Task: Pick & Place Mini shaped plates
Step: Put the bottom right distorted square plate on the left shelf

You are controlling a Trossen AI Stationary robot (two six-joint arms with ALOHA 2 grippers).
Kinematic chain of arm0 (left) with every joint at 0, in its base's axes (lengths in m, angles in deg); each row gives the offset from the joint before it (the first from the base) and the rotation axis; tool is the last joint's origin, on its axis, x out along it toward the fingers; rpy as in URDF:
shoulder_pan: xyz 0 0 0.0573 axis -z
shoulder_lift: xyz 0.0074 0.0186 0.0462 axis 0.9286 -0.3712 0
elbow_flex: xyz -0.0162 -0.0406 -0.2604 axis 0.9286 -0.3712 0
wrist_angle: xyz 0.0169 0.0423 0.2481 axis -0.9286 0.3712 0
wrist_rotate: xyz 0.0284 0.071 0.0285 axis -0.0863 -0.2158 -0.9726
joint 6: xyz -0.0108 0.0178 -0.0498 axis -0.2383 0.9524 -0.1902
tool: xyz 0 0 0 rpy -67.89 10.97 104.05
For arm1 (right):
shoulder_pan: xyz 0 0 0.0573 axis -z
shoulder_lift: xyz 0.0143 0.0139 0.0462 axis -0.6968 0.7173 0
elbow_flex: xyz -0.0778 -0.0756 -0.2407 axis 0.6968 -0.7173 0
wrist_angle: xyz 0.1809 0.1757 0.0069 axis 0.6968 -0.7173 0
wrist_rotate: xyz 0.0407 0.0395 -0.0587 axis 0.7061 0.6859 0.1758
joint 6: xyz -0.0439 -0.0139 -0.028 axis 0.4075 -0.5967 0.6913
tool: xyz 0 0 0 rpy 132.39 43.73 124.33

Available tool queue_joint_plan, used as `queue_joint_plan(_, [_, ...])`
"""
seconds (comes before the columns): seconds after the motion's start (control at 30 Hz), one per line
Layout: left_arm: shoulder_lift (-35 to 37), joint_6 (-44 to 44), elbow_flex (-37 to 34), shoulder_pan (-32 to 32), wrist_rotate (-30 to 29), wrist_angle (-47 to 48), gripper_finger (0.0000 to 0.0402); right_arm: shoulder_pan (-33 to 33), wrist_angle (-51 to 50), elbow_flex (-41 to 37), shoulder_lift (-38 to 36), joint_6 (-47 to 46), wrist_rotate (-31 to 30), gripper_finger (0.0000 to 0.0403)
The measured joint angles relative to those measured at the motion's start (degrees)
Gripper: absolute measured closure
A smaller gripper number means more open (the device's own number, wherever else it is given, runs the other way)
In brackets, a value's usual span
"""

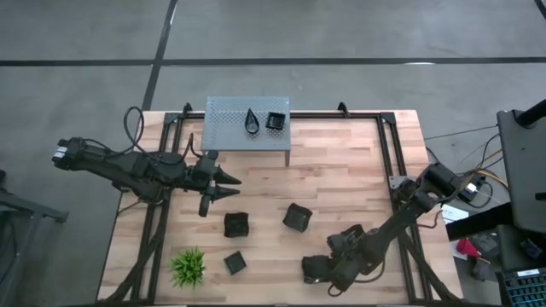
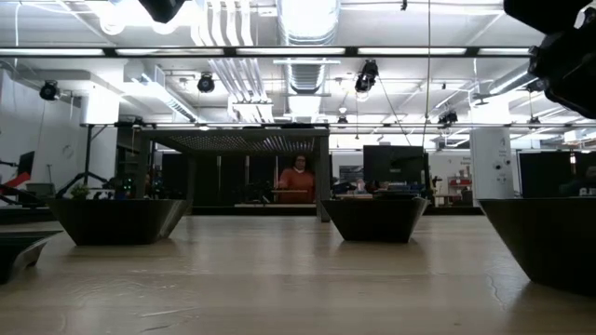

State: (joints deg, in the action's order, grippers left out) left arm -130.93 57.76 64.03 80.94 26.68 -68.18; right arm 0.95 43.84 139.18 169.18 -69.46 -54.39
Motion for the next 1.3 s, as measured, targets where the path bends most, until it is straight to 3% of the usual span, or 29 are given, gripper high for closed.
queue_joint_plan(0.4, [0.0, 0.88, 0.0, -0.01, 0.01, 0.05, 0.0271, 0.02, 0.43, 0.36, 0.35, -0.06, 0.0, 0.0342])
queue_joint_plan(0.6, [0.07, 0.92, 0.0, 0.0, 0.04, -1.1, 0.0271, 0.12, 3.16, 0.36, 0.18, -0.07, 0.0, 0.0388])
queue_joint_plan(1.0, [0.8, 4.82, 0.0, -0.01, 4.13, -10.68, 0.0271, 5.66, 10.0, 0.36, -5.9, 6.35, 0.33, 0.0394])
queue_joint_plan(1.13, [-0.93, 6.61, 0.47, -0.02, 6.72, -15.31, 0.0271, 9.61, 16.58, 0.36, -8.88, 10.54, 5.57, 0.0394])
queue_joint_plan(1.3, [-5.12, 7.51, 3.13, -0.02, 14.53, -14.9, 0.0271, 14.1, 24.2, 0.38, -10.78, 13.2, 14.27, 0.0394])
